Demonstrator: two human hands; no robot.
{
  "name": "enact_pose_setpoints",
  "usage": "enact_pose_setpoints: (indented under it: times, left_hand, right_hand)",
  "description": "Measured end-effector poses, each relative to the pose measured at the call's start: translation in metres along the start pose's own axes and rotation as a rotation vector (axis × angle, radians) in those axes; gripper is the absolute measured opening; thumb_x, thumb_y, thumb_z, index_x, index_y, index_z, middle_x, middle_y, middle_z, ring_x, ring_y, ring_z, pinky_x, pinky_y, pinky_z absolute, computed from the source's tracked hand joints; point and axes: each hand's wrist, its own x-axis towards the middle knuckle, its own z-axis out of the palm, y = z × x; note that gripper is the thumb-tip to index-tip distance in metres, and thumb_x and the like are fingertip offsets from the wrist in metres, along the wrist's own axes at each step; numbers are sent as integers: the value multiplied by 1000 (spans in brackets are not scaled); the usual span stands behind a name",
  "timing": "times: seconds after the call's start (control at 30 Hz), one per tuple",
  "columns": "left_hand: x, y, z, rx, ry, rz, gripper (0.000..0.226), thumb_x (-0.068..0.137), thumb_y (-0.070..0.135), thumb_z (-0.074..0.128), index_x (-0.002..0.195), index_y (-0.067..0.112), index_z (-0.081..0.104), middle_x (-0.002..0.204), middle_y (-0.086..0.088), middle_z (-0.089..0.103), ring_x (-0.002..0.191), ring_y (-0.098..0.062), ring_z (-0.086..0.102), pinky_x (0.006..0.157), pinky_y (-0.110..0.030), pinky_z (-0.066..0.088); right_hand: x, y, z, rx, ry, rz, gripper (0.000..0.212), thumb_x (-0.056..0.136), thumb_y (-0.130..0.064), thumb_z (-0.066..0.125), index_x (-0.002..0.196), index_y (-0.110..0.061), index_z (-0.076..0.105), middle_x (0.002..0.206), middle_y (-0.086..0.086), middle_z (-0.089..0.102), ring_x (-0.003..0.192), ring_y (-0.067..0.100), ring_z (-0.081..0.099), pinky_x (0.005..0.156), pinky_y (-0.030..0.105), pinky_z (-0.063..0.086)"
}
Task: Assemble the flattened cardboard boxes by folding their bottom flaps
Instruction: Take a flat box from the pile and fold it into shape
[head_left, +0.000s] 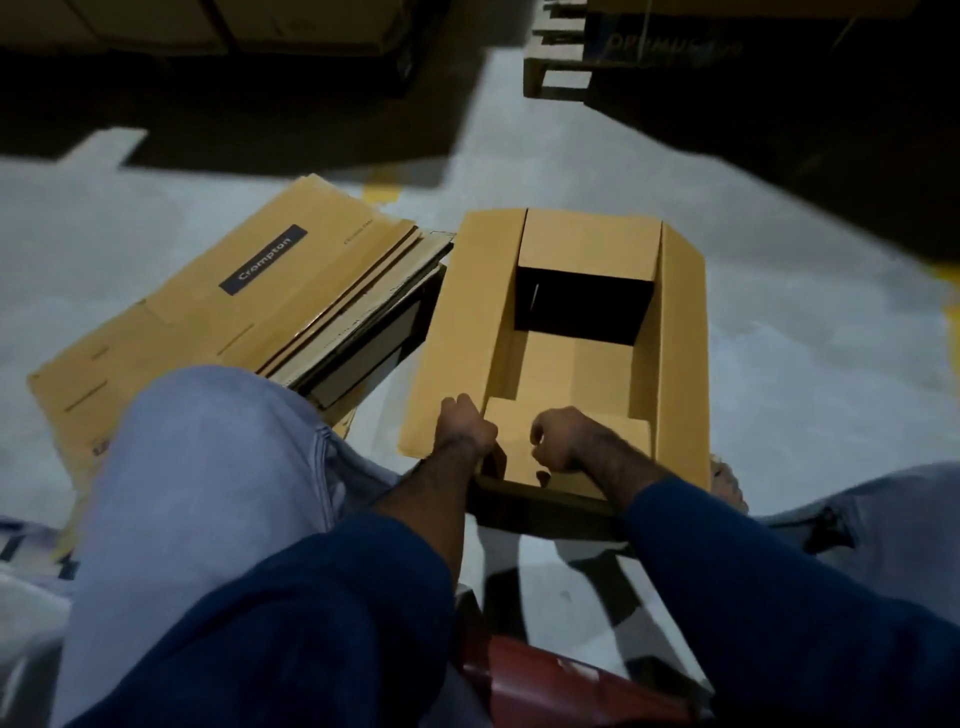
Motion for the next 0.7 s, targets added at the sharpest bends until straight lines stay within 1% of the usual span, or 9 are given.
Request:
enact_pose_setpoints:
  times: [0.1,0.2,0.27,0.37,0.43,0.5,0.57,0.63,0.7]
  left_hand:
    - [20,-3,6,-109,-71,-39,37,95,32,63,124,10,57,128,-14,61,112,-35,59,89,-39,53]
    - [36,4,14,-90,-33,-44,47,96,49,61,125,13,60,127,-12,64,114,-34,61,90,-39,51]
    - [46,15,16,-28,0,-44,45,99,46,59,124,9,62,125,-13,65,114,-35,62,87,-38,49]
    - [60,27,18,87,-15,-16,26,99,26,60,117,8,65,123,-14,66,113,-34,64,89,-40,54]
    - [69,28,20,146,-23,-5,20,95,19,63,110,6,68,115,-14,67,107,-32,66,81,-36,54]
    - [73,26,22,177,-12,2,15,91,19,69,102,8,68,107,-12,68,99,-29,68,70,-32,52]
    - [73,26,25,194,-5,13,14,89,22,72,96,10,67,101,-10,69,93,-27,68,67,-31,52]
    - [76,28,27,222,7,31,16,93,25,68,100,11,66,104,-10,69,94,-27,67,70,-32,53]
    - [87,32,23,239,28,66,29,97,33,63,116,11,63,115,-10,64,103,-28,65,76,-34,50]
  right_hand:
    - [7,14,6,3,-10,52,45,89,-20,71,132,-21,60,125,5,61,107,23,59,91,43,57]
    - [18,24,11,-35,87,75,43,91,-26,67,132,-20,54,123,7,55,106,26,56,92,45,55]
    - [28,26,16,-13,119,76,43,92,-29,64,132,-21,52,124,8,53,108,28,55,91,45,54]
    - [43,22,25,26,174,47,43,97,-34,57,136,-21,50,129,10,54,114,30,55,95,44,51]
    - [53,15,28,52,199,40,43,97,-32,54,137,-20,50,128,11,55,115,31,56,98,43,49]
    - [63,8,28,48,214,50,43,95,-30,53,137,-19,51,126,10,58,113,31,57,100,43,47]
    - [71,2,26,35,214,72,39,95,-30,52,132,-18,53,122,9,61,110,29,59,100,43,45]
    - [80,-3,22,29,191,78,35,96,-32,50,126,-17,57,118,9,63,107,28,60,100,44,44]
    - [88,-5,19,57,160,76,31,96,-34,50,120,-17,61,113,7,65,101,26,62,98,43,45]
